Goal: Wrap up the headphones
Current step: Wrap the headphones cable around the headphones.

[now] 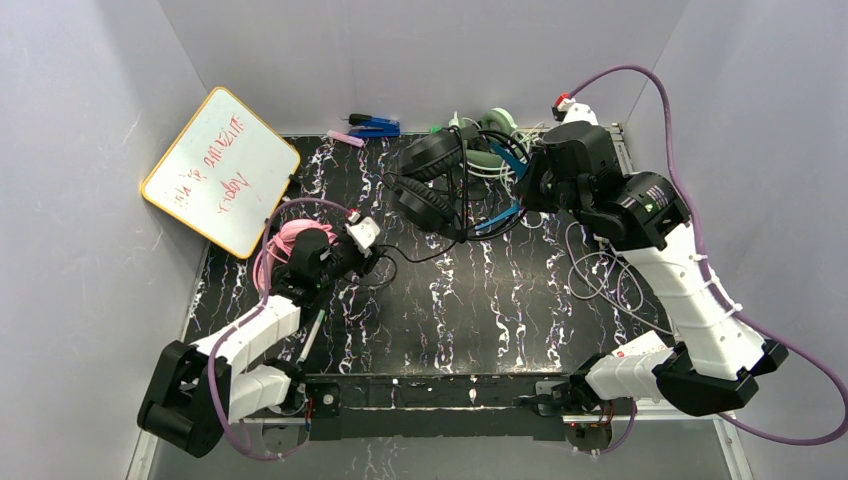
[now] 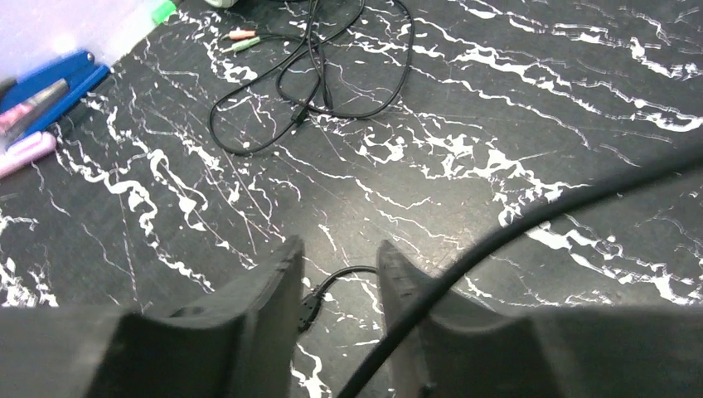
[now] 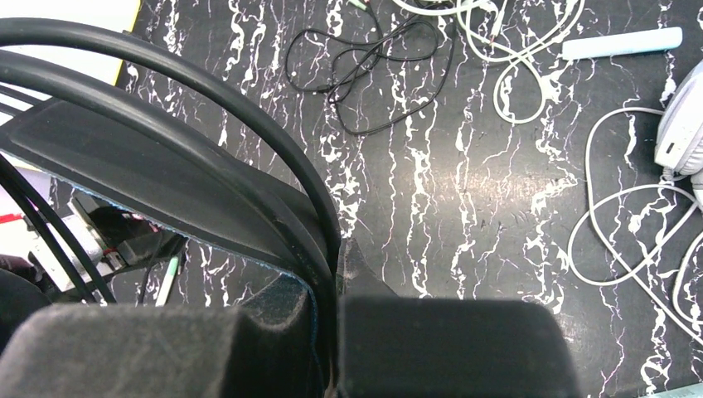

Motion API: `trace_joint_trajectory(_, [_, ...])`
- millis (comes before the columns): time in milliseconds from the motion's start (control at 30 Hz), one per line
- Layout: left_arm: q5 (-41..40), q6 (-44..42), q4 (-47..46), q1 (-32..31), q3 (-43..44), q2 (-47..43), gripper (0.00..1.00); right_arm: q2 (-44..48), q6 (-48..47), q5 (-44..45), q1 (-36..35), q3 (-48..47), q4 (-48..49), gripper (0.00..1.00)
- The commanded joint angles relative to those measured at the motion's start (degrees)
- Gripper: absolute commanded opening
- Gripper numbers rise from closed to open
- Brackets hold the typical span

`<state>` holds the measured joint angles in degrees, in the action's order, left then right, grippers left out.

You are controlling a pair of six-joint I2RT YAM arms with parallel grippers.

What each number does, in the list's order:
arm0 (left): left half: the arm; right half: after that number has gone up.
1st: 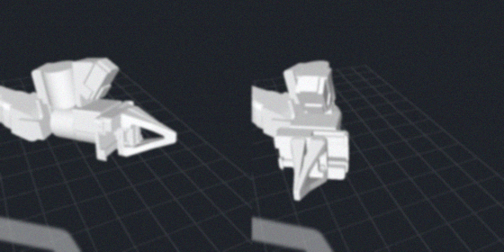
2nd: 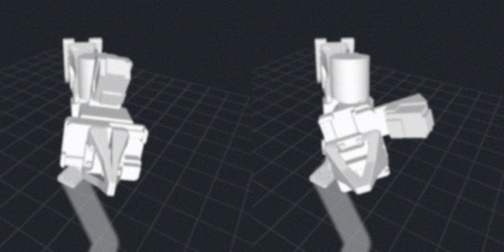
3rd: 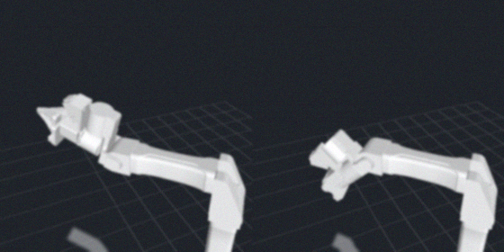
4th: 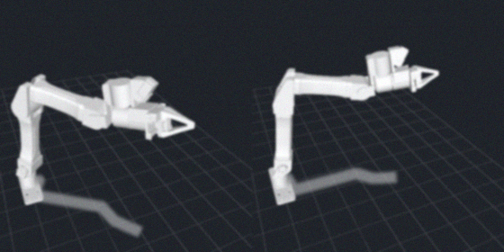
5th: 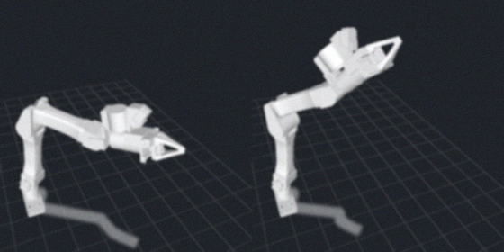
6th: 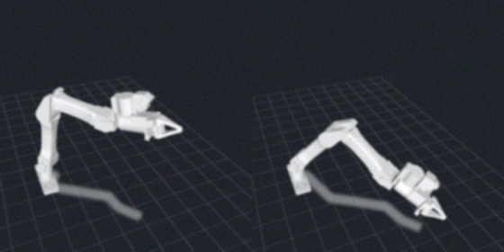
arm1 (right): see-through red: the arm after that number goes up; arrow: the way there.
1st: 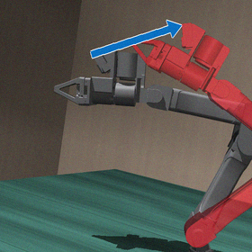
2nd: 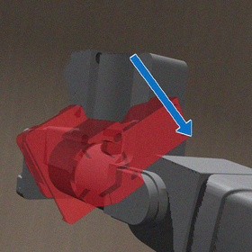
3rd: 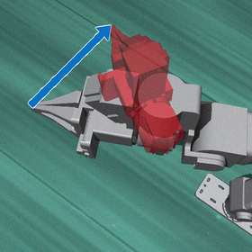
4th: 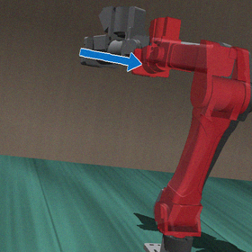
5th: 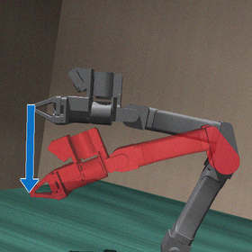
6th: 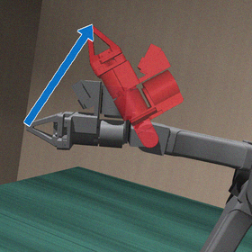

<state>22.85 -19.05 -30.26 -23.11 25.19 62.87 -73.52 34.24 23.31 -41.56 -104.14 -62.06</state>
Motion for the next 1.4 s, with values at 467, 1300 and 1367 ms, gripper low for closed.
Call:
trace_joint_trajectory(467, [10.11, 6.81, 14.69, 0.79, 12.45, 12.09, 0.00, 7.46, -0.13, -8.03, 0.33, -0.48, 4.66, 0.01])
trace_joint_trajectory(1300, [1.06, 8.66, 25.14, -15.79, 12.60, 11.80, 0.00, 3.41, 4.72, 0.37, 0.34, -4.43, 7.16, 0.01])
trace_joint_trajectory(1367, [2.86, 10.48, 23.87, -13.67, 12.80, 12.80, 0.00, 3.88, 4.63, 1.56, 0.37, -5.63, 4.75, 0.01])
